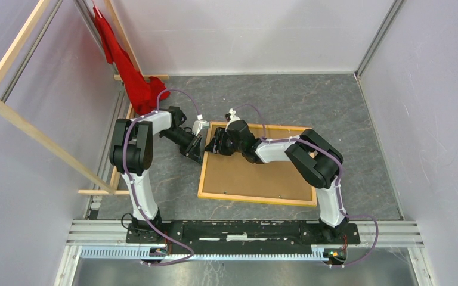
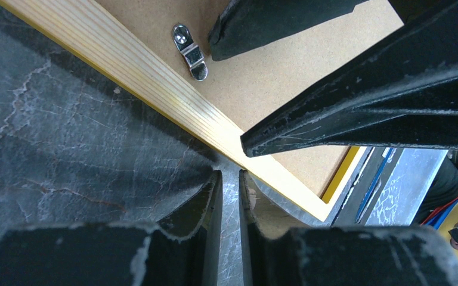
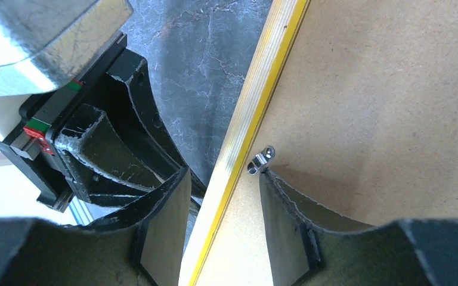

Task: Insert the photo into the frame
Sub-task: Install the photo frame at the center of the board.

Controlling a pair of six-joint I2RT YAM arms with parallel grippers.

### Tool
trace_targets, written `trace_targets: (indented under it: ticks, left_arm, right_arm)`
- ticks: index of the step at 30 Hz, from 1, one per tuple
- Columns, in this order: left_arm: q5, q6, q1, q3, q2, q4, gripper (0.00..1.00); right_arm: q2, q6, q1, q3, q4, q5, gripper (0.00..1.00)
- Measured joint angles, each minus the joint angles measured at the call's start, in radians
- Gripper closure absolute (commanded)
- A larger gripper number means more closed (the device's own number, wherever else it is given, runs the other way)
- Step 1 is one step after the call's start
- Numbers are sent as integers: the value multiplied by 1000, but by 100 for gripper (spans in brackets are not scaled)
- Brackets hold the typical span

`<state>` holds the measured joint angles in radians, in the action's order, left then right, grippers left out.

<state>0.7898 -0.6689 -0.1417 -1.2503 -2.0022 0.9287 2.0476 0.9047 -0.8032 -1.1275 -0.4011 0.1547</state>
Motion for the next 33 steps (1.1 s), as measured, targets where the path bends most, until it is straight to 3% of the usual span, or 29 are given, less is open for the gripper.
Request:
trace_targets:
  ticks: [28, 33]
  left_arm:
    - [-2, 0, 0, 0, 0, 0, 77]
    - [-6, 0, 0, 0, 0, 1, 75]
  right_arm:
    - [36, -2, 1, -47, 6, -2, 49]
    - [35, -5, 2, -47, 6, 1, 45]
